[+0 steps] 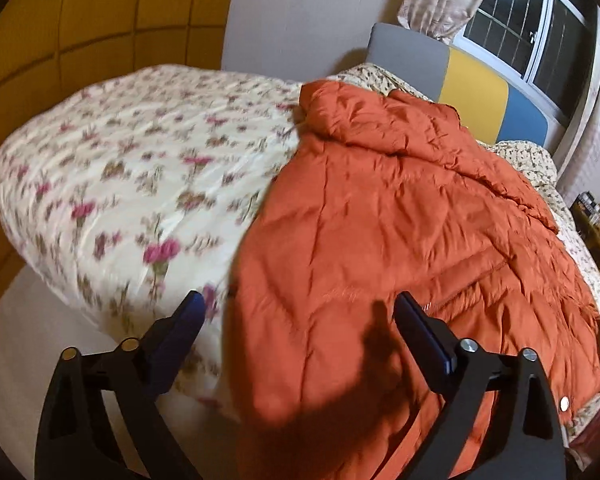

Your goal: Fold large clothes

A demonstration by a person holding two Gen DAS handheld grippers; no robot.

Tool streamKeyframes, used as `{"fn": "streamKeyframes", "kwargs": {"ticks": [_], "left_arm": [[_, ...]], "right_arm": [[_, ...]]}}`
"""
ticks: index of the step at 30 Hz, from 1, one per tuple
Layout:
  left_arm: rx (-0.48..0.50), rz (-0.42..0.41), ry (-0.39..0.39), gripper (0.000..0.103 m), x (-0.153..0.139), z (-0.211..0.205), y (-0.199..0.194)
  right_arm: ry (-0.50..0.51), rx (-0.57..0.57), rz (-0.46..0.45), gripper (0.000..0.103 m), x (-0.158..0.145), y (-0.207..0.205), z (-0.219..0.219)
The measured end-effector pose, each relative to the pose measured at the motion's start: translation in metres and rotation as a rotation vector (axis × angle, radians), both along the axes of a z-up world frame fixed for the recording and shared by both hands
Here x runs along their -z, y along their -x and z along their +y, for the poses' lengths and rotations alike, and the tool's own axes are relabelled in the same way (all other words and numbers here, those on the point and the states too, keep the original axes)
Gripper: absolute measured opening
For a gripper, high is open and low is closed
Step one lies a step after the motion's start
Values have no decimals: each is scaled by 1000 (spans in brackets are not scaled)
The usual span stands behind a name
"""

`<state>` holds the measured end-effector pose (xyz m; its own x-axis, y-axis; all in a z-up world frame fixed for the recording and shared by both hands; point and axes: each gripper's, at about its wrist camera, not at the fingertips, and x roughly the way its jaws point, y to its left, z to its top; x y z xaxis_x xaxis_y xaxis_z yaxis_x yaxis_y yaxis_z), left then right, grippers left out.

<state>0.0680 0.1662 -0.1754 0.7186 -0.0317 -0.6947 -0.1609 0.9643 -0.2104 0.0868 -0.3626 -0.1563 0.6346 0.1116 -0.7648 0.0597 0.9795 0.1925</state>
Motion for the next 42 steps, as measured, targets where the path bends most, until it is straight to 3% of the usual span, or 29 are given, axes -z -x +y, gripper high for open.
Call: {"fn": "streamKeyframes", "kwargs": {"ticks": [2,10,15,18,19,20,22,32,42], "left_arm": [[23,7,22,86,3,0,3],[85,51,108,82,20,-7,12],[137,103,84,80,25,-14,13],[188,113,78,50,19,-20,15],[213,112,80,33,15,-23,16],[228,107,73,23,11,-25,18],[253,79,33,16,0,-32,26],[291,-11,192,13,-46,-15,71],[247,-125,392,13,-85,3,26]], "right_arm": [[-33,0,21,79,5,10,-9],[-180,-26,70,66,31,33,-24],[-237,-63,68,34,32,35,-18],[-260,-91,67,19,29,35,-16],[-267,-103,62,17,26,36,-16],[-272,-115,57,13,23,37,-17],[-285,-132,46,11,16,41,-20],[-391,-172,-25,8,-34,86,-38],[-531,-137,-99,8,-68,38,-42]]}}
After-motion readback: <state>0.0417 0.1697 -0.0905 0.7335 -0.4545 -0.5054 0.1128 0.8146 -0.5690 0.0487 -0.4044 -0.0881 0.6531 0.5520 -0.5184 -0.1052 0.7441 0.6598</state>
